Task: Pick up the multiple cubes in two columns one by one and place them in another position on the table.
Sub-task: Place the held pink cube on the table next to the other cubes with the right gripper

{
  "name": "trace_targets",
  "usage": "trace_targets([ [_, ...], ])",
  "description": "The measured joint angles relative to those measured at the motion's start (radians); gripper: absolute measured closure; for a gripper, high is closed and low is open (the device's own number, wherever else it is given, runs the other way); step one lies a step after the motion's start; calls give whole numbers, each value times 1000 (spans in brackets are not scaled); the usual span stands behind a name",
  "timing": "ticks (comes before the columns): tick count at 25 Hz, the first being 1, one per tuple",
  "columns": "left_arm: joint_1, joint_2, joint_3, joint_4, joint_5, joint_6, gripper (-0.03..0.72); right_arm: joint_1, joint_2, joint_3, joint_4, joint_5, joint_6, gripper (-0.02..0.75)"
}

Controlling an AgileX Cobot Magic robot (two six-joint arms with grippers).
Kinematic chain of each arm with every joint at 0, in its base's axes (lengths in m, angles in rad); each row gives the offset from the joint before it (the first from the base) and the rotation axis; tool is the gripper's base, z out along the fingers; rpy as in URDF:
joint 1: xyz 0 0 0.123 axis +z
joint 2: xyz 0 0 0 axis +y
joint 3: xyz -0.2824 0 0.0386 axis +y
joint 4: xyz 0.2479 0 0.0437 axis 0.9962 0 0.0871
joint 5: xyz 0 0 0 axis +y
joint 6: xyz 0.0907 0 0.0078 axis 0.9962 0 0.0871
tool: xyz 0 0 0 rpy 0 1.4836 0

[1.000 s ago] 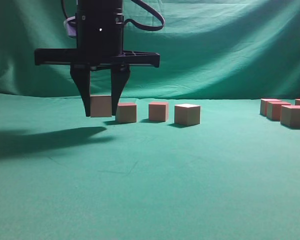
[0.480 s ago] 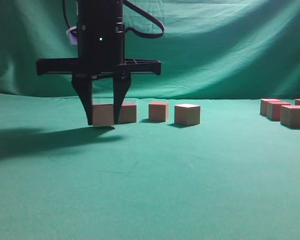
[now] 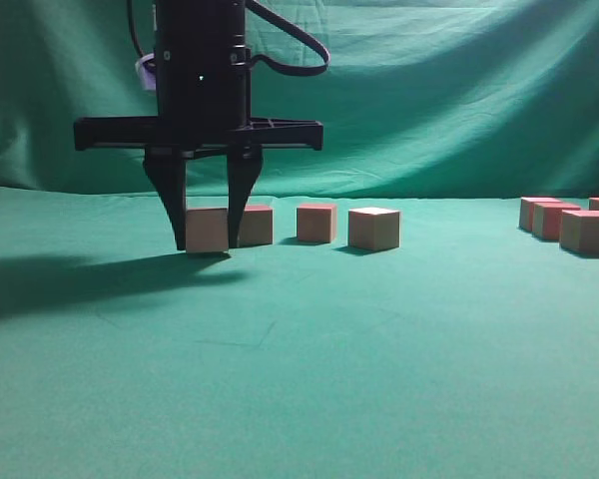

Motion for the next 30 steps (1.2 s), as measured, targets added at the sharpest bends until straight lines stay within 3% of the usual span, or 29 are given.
trace_targets([
  [17,0,0,0,0,0,0,688,0,0,0,0,-6,21,477],
  [23,0,0,0,0,0,0,688,0,0,0,33,8,21,201],
  [29,0,0,0,0,0,0,688,0,0,0,35,50,7,186],
  [30,0,0,0,0,0,0,688,0,0,-2,35,57,-6,147],
])
